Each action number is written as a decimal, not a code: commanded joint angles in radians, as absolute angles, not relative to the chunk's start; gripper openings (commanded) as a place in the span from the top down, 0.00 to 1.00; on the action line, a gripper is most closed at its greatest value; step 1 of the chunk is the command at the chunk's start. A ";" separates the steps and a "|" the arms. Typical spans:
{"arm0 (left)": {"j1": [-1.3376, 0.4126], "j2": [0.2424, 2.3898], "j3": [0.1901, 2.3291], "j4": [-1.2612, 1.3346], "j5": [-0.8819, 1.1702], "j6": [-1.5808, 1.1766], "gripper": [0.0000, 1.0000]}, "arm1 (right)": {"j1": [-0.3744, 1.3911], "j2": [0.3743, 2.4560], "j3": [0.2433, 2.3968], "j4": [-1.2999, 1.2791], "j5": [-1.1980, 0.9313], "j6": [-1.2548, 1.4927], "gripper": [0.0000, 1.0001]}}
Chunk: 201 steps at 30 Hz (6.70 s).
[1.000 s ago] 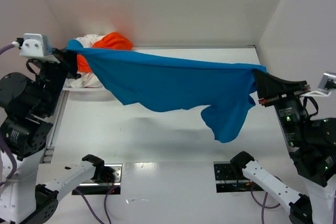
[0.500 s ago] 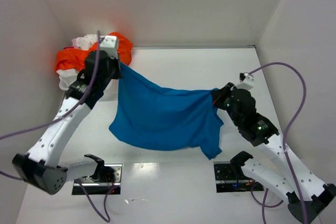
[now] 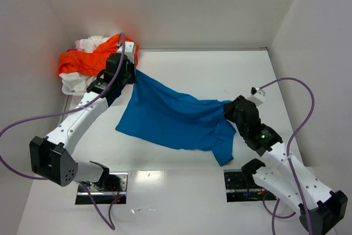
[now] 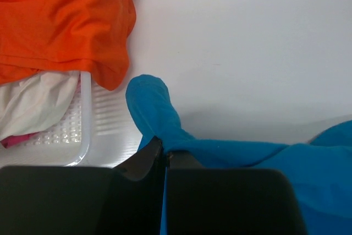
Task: Fold and stack the t-shirts
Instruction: Move the tshirt to the center of the board, then flatten out the tshirt
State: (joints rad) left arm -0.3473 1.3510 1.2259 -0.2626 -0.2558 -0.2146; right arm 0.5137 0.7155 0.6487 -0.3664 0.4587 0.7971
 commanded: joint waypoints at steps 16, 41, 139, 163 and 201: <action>-0.341 1.198 1.112 -0.287 -0.144 -0.230 1.00 | 0.443 0.848 0.551 -0.224 0.381 0.888 0.00; -0.341 1.186 1.065 -0.268 -0.110 -0.212 1.00 | 0.281 1.376 0.695 -0.058 0.149 0.676 0.28; -0.304 1.131 1.017 -0.305 -0.064 -0.212 1.00 | 0.420 1.945 1.220 -0.250 0.149 0.497 0.46; -0.304 1.140 1.017 -0.305 -0.064 -0.212 1.00 | 0.439 1.965 1.206 -0.270 0.156 0.529 1.00; -0.216 0.690 1.381 -0.547 0.014 -0.222 1.00 | 0.362 0.962 1.769 -0.558 0.304 0.402 1.00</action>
State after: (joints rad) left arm -0.2237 0.6910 1.4322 -0.4808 -0.0547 -0.1860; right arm 0.3603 0.9653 1.8194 -0.5247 0.2665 0.4240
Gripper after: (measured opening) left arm 0.007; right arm 0.009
